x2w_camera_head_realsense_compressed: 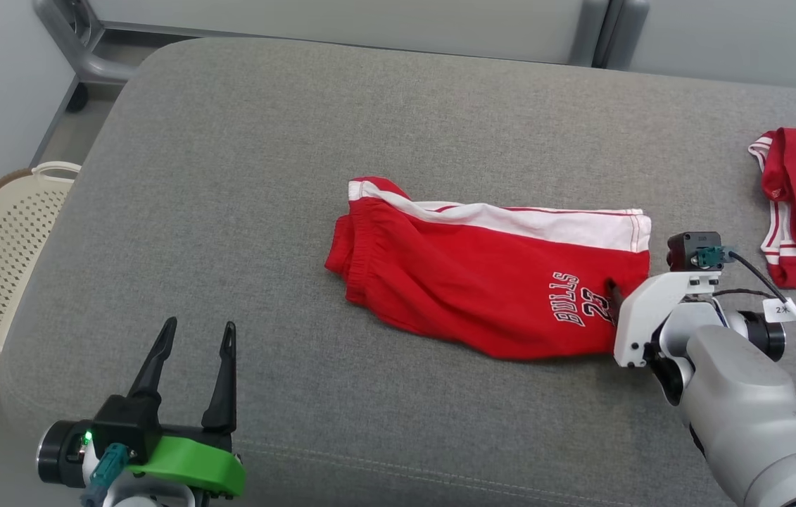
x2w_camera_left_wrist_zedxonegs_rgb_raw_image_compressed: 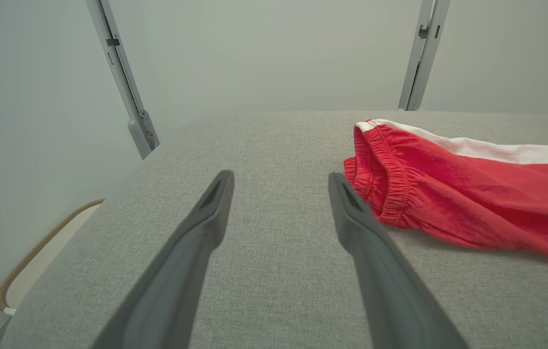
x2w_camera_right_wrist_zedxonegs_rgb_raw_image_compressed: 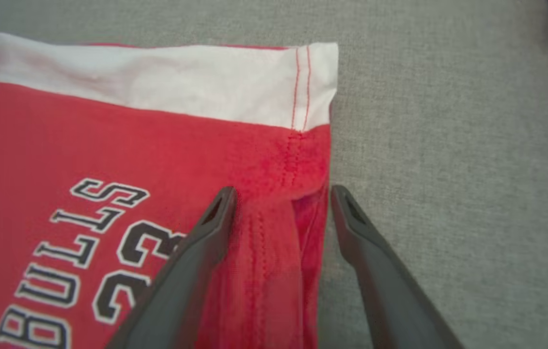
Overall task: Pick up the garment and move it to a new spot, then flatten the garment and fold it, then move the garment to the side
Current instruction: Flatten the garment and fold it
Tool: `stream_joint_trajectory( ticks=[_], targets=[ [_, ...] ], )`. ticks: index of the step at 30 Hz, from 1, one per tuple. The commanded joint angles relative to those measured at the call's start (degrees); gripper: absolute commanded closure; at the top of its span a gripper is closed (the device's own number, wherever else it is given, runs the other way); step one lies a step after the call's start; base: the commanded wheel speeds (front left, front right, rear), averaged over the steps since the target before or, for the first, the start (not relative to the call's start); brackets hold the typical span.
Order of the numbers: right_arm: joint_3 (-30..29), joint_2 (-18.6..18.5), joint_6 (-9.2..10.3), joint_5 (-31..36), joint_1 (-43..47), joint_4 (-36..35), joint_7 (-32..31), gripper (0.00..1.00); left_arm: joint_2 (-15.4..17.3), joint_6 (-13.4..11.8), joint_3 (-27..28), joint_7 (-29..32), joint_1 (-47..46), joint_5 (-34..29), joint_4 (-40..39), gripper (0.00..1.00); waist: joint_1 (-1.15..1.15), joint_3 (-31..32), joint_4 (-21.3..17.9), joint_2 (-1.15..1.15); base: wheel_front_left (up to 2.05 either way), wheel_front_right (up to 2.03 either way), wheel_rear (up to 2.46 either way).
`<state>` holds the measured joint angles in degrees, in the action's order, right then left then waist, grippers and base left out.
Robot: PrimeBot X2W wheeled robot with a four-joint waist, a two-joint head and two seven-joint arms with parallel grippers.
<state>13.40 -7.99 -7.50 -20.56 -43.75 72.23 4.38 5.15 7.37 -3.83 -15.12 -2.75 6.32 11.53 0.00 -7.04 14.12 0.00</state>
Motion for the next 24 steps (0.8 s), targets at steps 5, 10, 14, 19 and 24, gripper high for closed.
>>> stream_joint_trajectory(
  ticks=[5,10,14,19,24],
  targets=[
    [-0.62,-0.4,0.03,0.35,-0.87,1.31,-1.63,0.0,-0.21,0.12,0.24,0.0,-1.37,0.3,0.22,0.0,0.0,-0.43,0.19,0.0,0.0,0.0,0.0],
    [-1.57,-0.68,0.04,0.94,-0.8,1.8,-3.67,0.0,-0.35,0.12,0.25,0.0,-1.47,0.3,0.17,0.0,0.0,-0.72,0.31,0.0,0.0,0.0,0.0],
    [-1.96,0.28,0.06,1.23,-1.15,1.93,-4.24,1.0,-0.35,0.13,0.43,0.0,-1.6,0.27,0.53,0.0,0.0,-0.88,0.38,0.0,0.0,0.0,0.0],
    [-1.7,-0.23,0.08,1.03,-0.98,1.9,-2.77,1.0,-0.24,0.14,1.12,0.0,-0.84,0.16,0.86,0.0,0.0,0.04,-0.38,0.0,0.0,0.0,0.0],
    [-0.93,-2.93,0.08,0.67,-0.25,1.84,-1.58,1.0,-0.32,0.15,1.48,0.0,0.15,-0.1,0.77,0.0,0.0,1.45,-1.93,0.0,0.0,0.0,0.0]
  ],
)
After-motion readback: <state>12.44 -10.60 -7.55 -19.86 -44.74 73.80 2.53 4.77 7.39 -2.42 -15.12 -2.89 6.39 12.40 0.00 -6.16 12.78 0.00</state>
